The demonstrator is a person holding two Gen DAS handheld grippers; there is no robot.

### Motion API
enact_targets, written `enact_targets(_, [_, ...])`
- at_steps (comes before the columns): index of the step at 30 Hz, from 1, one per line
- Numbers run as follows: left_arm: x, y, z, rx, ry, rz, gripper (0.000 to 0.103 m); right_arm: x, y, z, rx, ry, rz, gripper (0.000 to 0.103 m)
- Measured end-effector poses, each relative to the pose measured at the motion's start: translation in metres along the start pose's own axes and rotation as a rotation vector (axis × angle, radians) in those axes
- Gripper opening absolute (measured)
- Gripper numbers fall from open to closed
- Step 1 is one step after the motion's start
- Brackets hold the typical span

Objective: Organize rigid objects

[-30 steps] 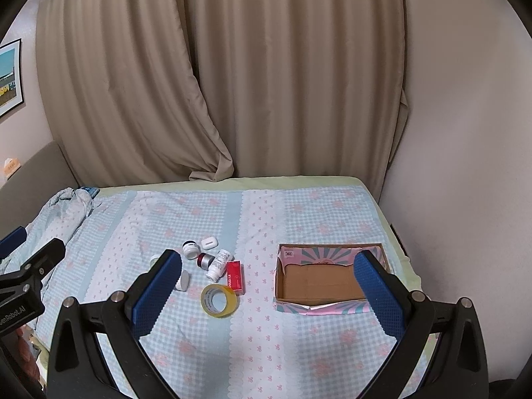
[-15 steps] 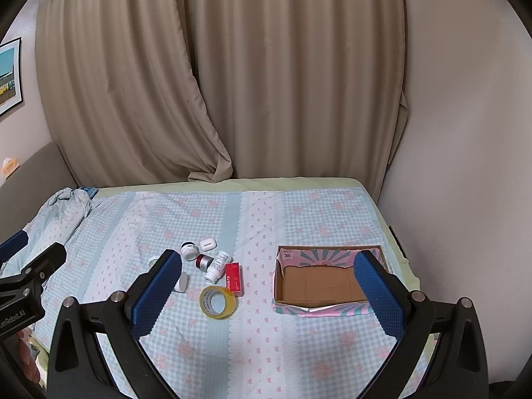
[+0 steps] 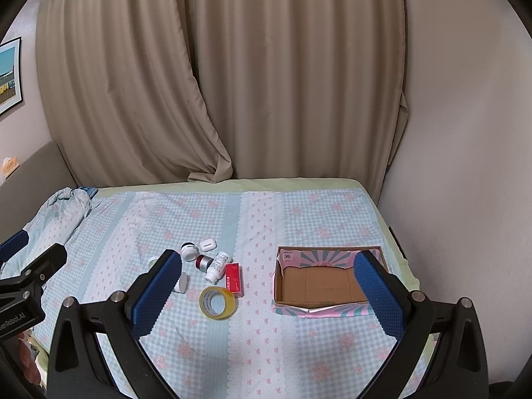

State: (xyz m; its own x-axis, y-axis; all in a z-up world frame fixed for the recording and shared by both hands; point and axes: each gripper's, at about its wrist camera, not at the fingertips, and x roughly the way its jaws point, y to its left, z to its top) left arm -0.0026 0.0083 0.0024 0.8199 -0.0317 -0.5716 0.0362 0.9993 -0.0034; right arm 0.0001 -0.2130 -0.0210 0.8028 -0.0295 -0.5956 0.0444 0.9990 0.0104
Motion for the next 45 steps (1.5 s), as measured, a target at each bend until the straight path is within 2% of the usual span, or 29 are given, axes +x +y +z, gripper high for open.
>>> enact_targets(15, [0.002,0.002,-0.003,-0.014,0.014,-0.013,0.102,-0.001,0.002,-0.005,0.005,0.006,0.006,0.103])
enact_targets(21, [0.011,0.008,-0.008,-0.06,0.062,-0.035,0.102,-0.001,0.0,-0.007,0.0,0.016,0.026,0.103])
enact_targets(26, [0.031,0.02,-0.021,-0.066,0.126,-0.026,0.102,0.015,0.005,-0.014,-0.025,0.063,0.093,0.103])
enact_targets(29, [0.052,0.032,-0.036,-0.058,0.167,-0.026,0.102,0.034,0.015,-0.028,-0.045,0.083,0.124,0.103])
enact_targets(33, [0.091,0.06,-0.057,-0.06,0.248,-0.042,0.102,0.061,0.033,-0.049,-0.036,0.117,0.116,0.103])
enact_targets(36, [0.127,0.082,-0.068,-0.043,0.305,-0.062,0.102,0.088,0.055,-0.074,-0.009,0.156,0.088,0.103])
enact_targets(39, [0.161,0.102,-0.074,-0.01,0.332,-0.089,0.102,0.112,0.076,-0.097,0.002,0.179,0.045,0.103])
enact_targets(45, [0.252,0.125,-0.092,0.074,0.389,-0.13,0.102,0.18,0.124,-0.147,0.004,0.21,-0.061,0.103])
